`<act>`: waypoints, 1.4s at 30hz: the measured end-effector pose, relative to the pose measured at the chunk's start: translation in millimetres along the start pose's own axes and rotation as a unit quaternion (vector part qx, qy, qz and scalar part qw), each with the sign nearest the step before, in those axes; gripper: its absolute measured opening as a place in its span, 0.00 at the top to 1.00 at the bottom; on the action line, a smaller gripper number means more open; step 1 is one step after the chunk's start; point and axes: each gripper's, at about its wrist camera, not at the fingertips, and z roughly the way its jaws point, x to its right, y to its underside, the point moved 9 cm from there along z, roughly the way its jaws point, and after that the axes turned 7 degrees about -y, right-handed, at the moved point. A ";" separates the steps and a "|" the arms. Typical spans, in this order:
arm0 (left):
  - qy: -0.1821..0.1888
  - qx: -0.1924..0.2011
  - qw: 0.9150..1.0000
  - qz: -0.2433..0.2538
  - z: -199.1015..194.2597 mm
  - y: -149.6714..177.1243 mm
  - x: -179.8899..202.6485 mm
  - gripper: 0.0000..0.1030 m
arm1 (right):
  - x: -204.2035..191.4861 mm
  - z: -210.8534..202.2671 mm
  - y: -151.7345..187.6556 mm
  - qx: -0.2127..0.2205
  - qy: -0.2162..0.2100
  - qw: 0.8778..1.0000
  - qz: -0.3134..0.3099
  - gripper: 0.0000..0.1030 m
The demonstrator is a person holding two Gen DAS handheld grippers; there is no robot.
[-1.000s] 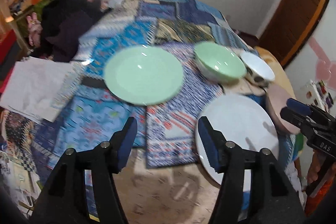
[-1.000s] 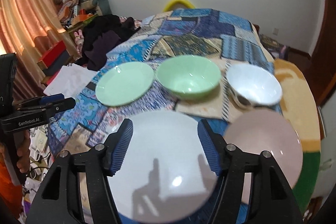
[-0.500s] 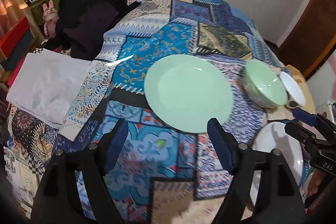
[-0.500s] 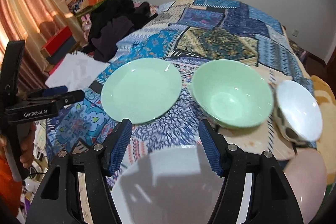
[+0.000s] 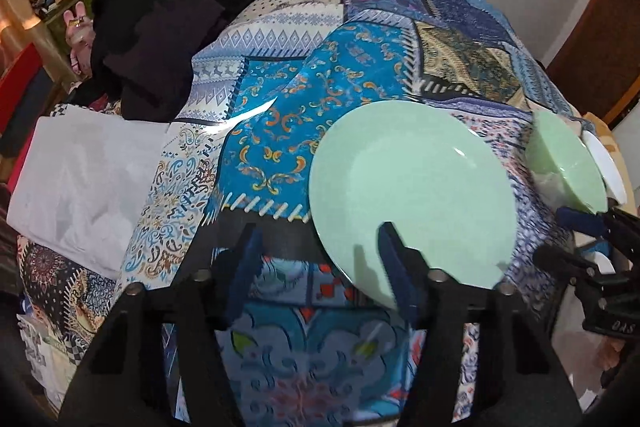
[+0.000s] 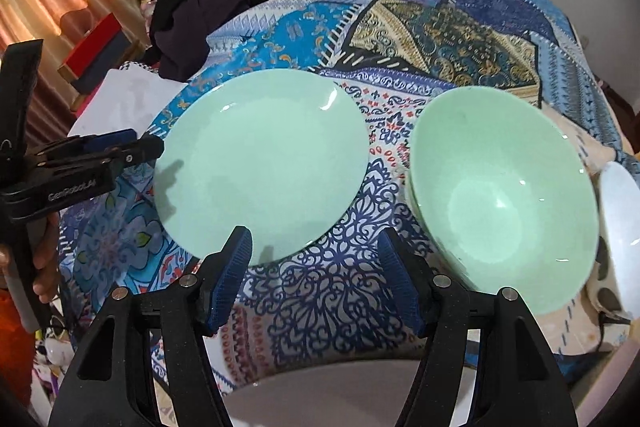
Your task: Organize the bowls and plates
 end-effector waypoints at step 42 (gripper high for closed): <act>0.031 -0.046 0.998 -0.014 -18.8 76.1 -26.0 0.75 | -59.4 24.4 31.4 -0.068 -0.048 0.995 -0.063 0.68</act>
